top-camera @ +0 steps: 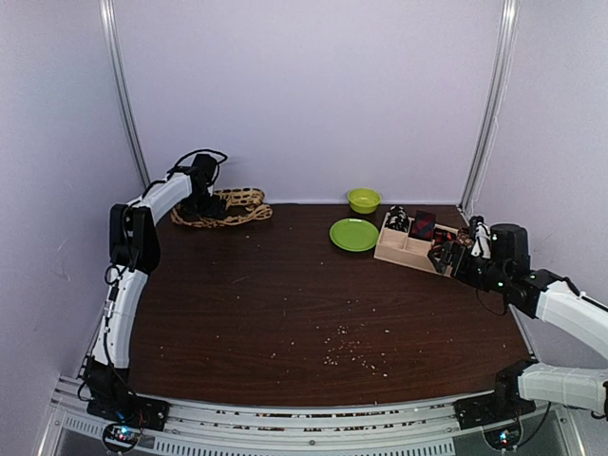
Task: Roll the ties
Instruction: Pick up the tie from the corner of the board, then place the tie at the center of the board.
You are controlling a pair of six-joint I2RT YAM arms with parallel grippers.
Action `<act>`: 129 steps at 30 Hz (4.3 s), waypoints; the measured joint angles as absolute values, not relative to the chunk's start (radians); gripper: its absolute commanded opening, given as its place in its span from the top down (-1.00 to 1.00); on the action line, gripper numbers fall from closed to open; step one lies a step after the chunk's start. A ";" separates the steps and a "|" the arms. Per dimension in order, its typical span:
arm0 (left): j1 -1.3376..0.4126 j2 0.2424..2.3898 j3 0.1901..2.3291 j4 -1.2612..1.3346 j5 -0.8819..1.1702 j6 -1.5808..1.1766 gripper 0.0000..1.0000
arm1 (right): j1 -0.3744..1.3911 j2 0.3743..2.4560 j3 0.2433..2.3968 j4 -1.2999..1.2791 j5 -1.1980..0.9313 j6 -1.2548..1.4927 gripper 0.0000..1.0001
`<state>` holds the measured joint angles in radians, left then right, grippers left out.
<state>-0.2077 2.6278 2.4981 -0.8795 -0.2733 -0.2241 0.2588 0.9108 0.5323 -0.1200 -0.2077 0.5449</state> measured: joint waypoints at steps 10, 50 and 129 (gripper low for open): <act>-0.202 2.628 2.494 -0.972 -0.308 -0.204 -0.81 | 0.259 0.916 0.533 -0.126 -0.208 0.541 -0.99; 0.080 2.691 2.373 -0.426 0.301 -0.867 0.08 | 0.259 0.865 0.578 -0.232 -0.173 0.554 -0.99; -0.874 1.640 1.217 -0.596 0.068 -0.107 -0.69 | 0.540 1.330 0.553 0.131 -0.413 0.629 -0.67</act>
